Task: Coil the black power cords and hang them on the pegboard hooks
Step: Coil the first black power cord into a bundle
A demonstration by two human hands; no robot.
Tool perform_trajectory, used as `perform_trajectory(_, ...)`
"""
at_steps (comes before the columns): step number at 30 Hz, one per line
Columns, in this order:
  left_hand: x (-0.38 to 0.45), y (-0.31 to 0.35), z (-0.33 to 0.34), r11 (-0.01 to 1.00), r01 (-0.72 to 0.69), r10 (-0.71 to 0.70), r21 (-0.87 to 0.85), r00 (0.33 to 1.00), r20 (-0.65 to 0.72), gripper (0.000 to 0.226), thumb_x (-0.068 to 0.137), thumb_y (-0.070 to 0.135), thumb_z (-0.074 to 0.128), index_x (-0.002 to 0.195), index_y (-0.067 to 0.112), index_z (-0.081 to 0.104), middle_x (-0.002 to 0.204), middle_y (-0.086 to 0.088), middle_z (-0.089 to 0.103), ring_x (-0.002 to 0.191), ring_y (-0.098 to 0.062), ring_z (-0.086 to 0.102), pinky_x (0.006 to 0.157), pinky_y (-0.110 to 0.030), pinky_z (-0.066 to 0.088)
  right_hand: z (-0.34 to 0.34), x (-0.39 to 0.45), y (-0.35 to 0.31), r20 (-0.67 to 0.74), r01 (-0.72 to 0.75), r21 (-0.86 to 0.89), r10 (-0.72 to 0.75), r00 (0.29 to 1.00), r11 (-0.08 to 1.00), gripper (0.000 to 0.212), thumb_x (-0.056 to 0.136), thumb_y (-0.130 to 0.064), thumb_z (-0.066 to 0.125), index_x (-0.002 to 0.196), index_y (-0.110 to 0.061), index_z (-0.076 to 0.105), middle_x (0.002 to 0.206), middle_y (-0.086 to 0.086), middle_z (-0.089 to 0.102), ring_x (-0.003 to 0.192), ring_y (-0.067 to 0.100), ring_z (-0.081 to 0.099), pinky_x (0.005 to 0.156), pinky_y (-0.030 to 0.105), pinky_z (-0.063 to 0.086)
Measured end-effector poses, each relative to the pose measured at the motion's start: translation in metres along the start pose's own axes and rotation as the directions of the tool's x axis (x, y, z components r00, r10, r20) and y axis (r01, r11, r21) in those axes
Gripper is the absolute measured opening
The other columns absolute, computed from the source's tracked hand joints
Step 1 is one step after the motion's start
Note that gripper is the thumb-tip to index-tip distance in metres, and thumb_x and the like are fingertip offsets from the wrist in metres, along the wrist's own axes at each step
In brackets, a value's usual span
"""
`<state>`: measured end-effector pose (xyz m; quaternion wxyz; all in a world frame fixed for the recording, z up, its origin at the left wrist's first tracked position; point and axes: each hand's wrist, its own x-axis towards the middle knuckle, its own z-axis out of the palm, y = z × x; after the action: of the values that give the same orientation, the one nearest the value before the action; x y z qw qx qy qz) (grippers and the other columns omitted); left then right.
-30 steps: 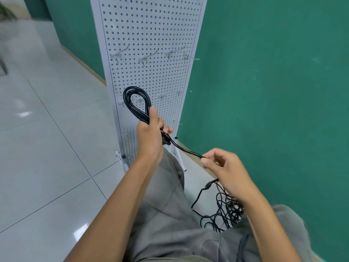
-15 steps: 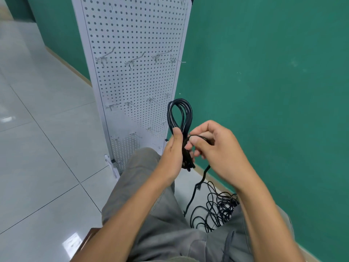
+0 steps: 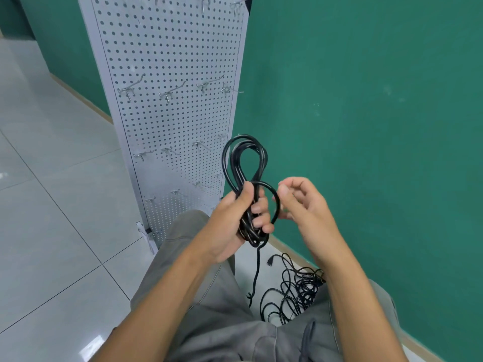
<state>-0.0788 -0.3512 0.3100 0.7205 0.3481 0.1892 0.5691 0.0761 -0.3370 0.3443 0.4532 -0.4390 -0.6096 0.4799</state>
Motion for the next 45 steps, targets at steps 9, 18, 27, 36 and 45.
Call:
perform_trajectory(9,-0.002,0.018,0.001,0.989,-0.073,0.089,0.128,0.989,-0.12,0.051,0.094,0.061,0.038,0.101,0.012,0.047,0.071,0.001,0.032,0.057,-0.014,0.035,0.058,-0.029,0.042,0.001,-0.009,0.035,0.246,-0.125,-0.154,0.16,0.956,0.98,0.013,0.1,-0.017,0.063,0.101,-0.004,0.059,0.101,0.01,0.073,0.101,0.017,0.067,0.103,0.039,0.048)
perform_trajectory(18,0.003,0.005,-0.011,0.862,0.035,0.126,0.506,0.952,-0.279,0.051,0.096,0.058,0.038,0.096,0.008,0.048,0.065,0.004,0.051,0.055,-0.016,0.045,0.057,-0.029,0.045,0.007,-0.008,0.011,-0.047,-0.098,0.21,0.11,0.993,0.973,0.008,0.099,-0.011,0.061,0.096,-0.004,0.064,0.097,0.014,0.074,0.098,0.021,0.073,0.1,0.047,0.056)
perform_trajectory(27,0.005,-0.015,-0.011,0.796,0.008,0.06,0.606,0.994,-0.093,0.046,0.098,0.051,0.042,0.115,0.017,0.068,0.115,-0.002,0.077,0.114,-0.016,0.071,0.105,-0.033,0.052,0.022,0.004,-0.01,-0.097,-0.165,0.448,0.231,0.968,0.878,0.017,0.108,-0.02,0.047,0.099,-0.011,0.058,0.11,0.015,0.069,0.087,0.019,0.071,0.074,0.036,0.058)
perform_trajectory(36,-0.001,-0.009,-0.003,0.737,0.051,-0.072,0.674,0.997,0.004,0.041,0.102,0.042,0.041,0.097,0.014,0.071,0.086,-0.002,0.077,0.086,-0.014,0.075,0.082,-0.025,0.057,0.027,0.01,-0.015,-0.146,-0.281,0.42,0.37,0.918,0.863,0.024,0.11,-0.038,0.038,0.109,-0.017,0.051,0.098,0.011,0.068,0.067,0.026,0.068,0.061,0.037,0.053)
perform_trajectory(45,-0.001,-0.022,0.001,0.825,0.157,-0.151,0.543,0.987,-0.057,0.04,0.104,0.037,0.054,0.121,0.0,0.054,0.068,-0.007,0.058,0.059,-0.023,0.059,0.075,-0.047,0.055,0.005,0.012,0.004,-0.123,-0.212,0.2,0.239,0.963,0.956,0.053,0.101,-0.047,0.053,0.144,-0.019,0.041,0.115,0.001,0.074,0.102,0.014,0.073,0.095,0.041,0.055)
